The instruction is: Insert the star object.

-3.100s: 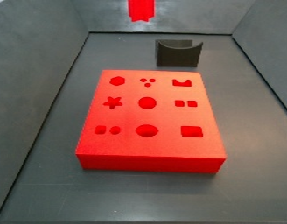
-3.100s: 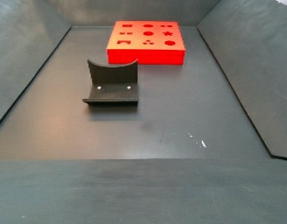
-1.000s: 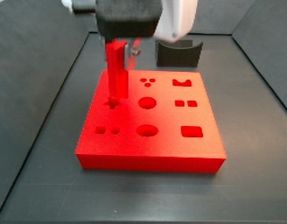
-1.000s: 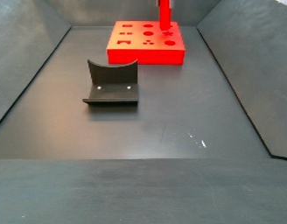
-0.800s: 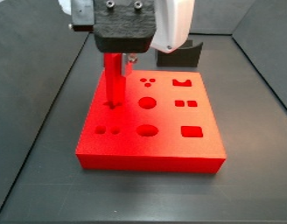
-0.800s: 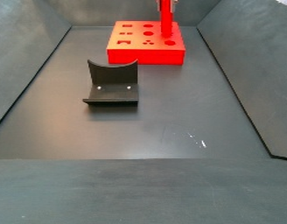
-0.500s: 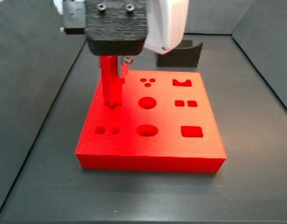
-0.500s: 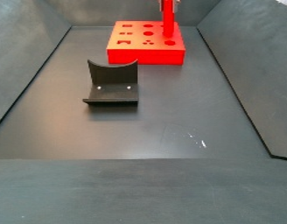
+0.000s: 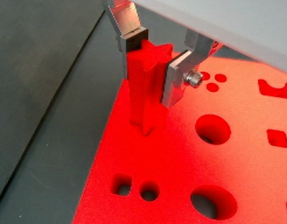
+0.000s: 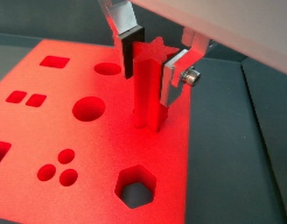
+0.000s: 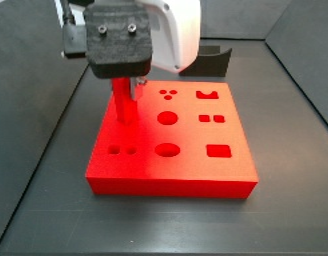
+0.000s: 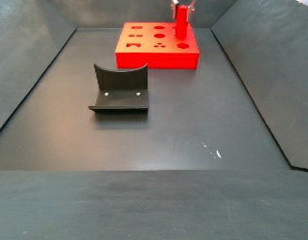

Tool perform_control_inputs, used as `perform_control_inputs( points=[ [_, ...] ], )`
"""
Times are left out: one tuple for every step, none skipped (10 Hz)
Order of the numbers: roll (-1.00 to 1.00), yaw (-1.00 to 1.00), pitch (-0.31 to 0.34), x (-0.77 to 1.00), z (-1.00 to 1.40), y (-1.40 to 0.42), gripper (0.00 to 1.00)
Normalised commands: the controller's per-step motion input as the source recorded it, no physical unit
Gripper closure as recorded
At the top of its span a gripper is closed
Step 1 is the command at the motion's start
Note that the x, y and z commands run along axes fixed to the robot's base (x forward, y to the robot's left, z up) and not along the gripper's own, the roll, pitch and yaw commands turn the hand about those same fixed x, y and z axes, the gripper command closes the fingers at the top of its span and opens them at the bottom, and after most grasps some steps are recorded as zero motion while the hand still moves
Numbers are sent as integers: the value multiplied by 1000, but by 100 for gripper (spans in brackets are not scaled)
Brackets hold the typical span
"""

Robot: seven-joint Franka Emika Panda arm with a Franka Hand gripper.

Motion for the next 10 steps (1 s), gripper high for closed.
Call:
perform_control_inputs(
  points=[
    [451,-17,137,86,-329,-277,100],
    [419,-120,177,209,-343,-209,100],
    [257,-291,213,300,-546,-166,100],
    [194,-383,173,366,-697,-137,100],
    [159,-420,130,374,-809,-109,100],
    [143,-446,119,363,-840,-86,100],
    [120,-369,119,169,-849,-11,100],
    [94,-114,53,-34,-949,0,100],
    [89,-34,36,0,-531,0,100],
    [0,0,0,0,0,0,100]
  ],
)
